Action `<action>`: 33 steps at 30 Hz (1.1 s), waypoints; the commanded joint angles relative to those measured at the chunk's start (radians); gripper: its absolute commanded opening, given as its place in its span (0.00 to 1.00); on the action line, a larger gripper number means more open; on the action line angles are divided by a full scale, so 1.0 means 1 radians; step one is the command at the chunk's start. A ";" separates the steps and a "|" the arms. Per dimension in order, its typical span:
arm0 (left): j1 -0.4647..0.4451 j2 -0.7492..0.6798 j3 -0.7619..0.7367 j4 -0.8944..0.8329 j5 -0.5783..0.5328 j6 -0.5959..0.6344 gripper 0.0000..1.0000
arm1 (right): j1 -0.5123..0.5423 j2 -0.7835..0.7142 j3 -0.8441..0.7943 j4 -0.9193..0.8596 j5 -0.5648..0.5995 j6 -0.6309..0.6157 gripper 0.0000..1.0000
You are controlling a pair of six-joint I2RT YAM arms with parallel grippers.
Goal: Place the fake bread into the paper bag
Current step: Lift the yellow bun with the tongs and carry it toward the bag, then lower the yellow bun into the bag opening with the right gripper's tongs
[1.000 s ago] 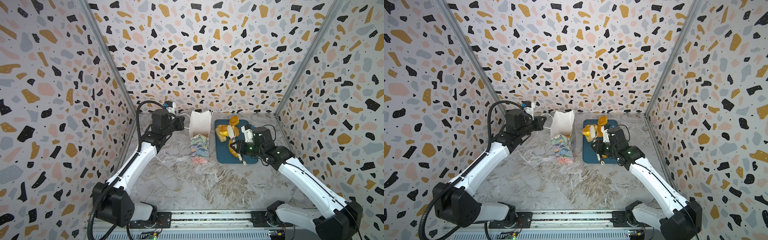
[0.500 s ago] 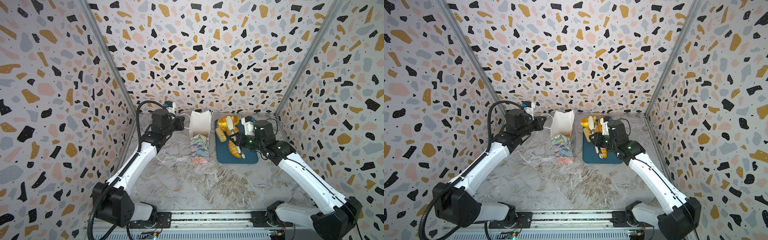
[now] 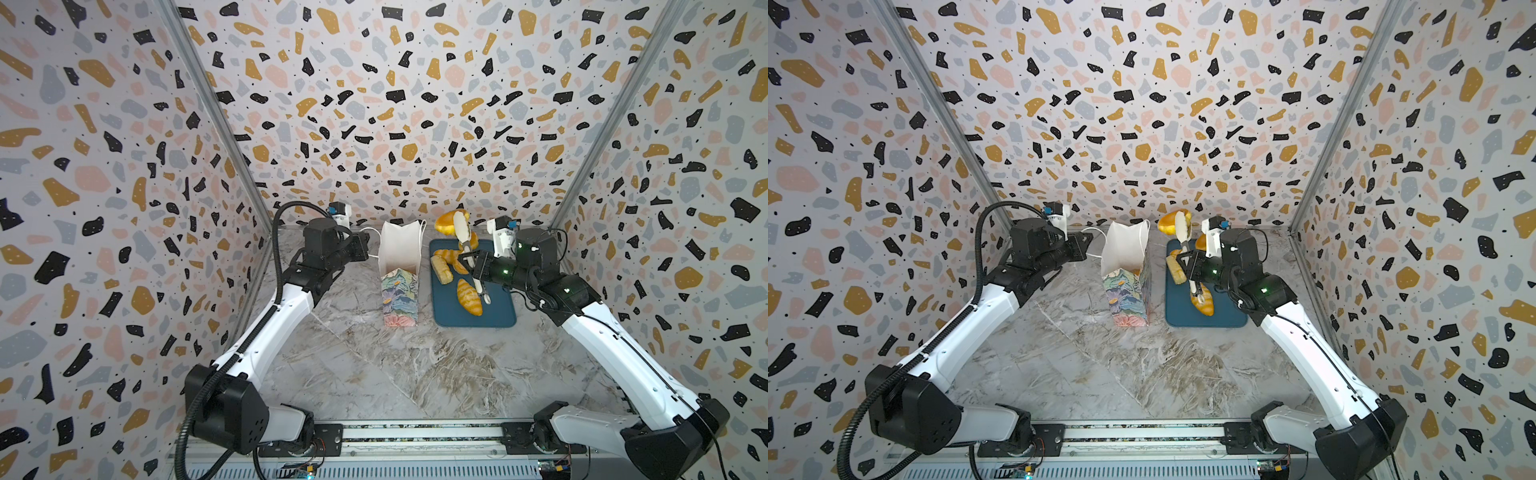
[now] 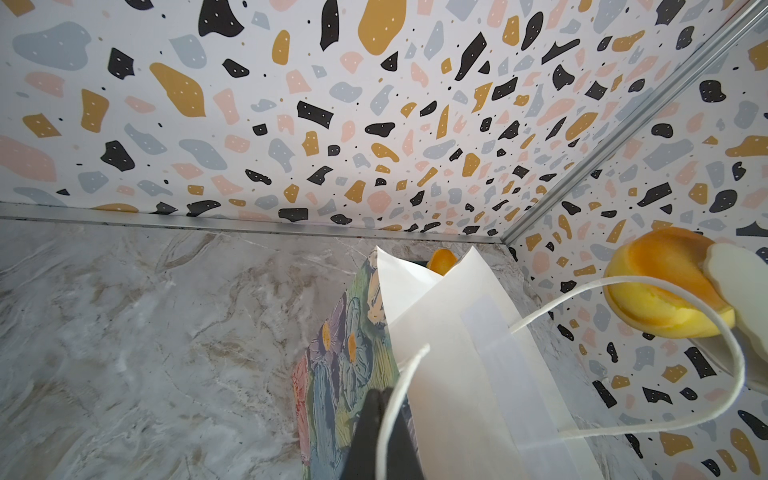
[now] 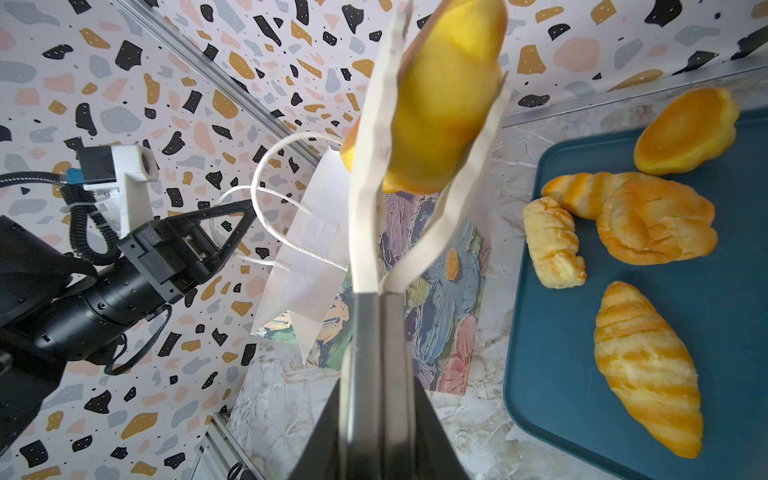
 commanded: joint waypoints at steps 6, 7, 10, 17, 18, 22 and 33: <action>0.004 -0.003 -0.003 0.022 0.000 0.003 0.00 | 0.003 0.020 0.110 0.069 -0.042 -0.036 0.08; 0.004 -0.002 -0.002 0.022 0.000 0.004 0.00 | 0.006 0.027 0.122 0.068 -0.043 -0.042 0.08; 0.005 -0.002 -0.002 0.022 0.000 0.005 0.00 | 0.017 0.046 0.164 0.051 -0.030 -0.058 0.08; 0.004 -0.002 -0.002 0.022 0.000 0.004 0.00 | 0.064 0.087 0.250 0.034 0.003 -0.090 0.08; 0.004 -0.002 -0.002 0.022 0.000 0.004 0.00 | 0.075 0.093 0.260 0.031 0.011 -0.097 0.08; 0.004 0.000 -0.004 0.022 0.000 0.005 0.00 | 0.127 0.120 0.309 0.003 0.055 -0.126 0.08; 0.004 -0.002 -0.003 0.022 0.000 0.005 0.00 | 0.242 0.186 0.399 -0.066 0.161 -0.175 0.08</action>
